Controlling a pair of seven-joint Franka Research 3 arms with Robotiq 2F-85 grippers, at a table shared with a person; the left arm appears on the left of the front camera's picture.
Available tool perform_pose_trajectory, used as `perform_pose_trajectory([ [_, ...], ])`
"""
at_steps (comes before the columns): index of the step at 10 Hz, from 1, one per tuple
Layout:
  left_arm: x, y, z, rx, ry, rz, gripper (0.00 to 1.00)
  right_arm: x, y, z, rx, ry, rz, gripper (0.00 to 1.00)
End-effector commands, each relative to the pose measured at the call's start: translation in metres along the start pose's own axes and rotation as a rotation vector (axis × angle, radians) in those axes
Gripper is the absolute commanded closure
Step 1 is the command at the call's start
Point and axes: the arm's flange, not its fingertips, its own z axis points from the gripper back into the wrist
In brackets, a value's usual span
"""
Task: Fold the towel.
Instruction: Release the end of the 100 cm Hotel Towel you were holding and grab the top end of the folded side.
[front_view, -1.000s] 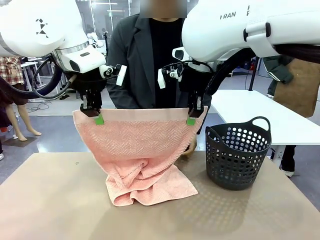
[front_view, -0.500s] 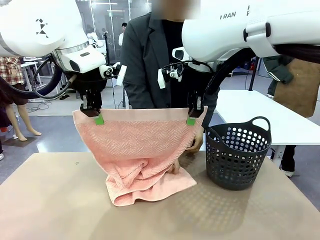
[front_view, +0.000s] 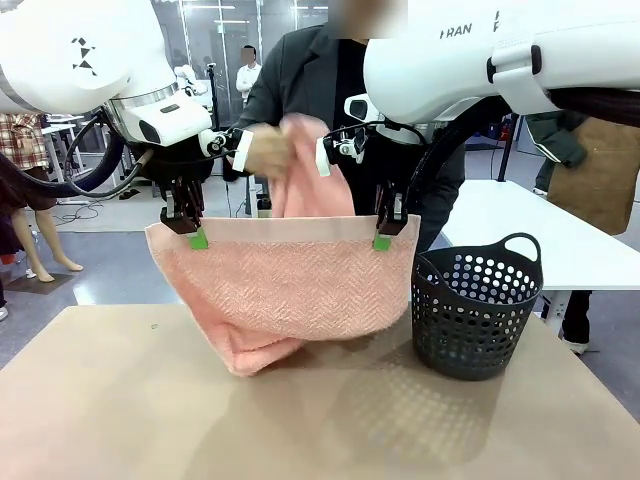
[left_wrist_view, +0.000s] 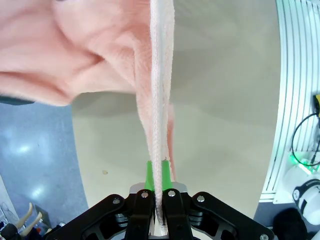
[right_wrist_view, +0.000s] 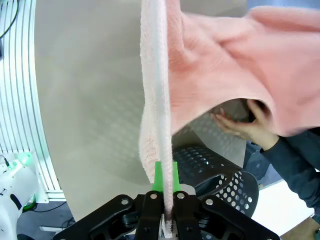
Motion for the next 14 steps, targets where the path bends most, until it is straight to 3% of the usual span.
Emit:
perform_pose_trajectory([
  [1,-0.0003,0.0002,-0.0002,0.0,0.0,0.001,1.0,-0.0007,-0.001,0.0003,-0.01,0.008,0.003,1.0],
  [14,-0.0003,0.0002,-0.0002,0.0,0.0,0.001,1.0,-0.0007,-0.001,0.0003,-0.01,0.008,0.003,1.0],
])
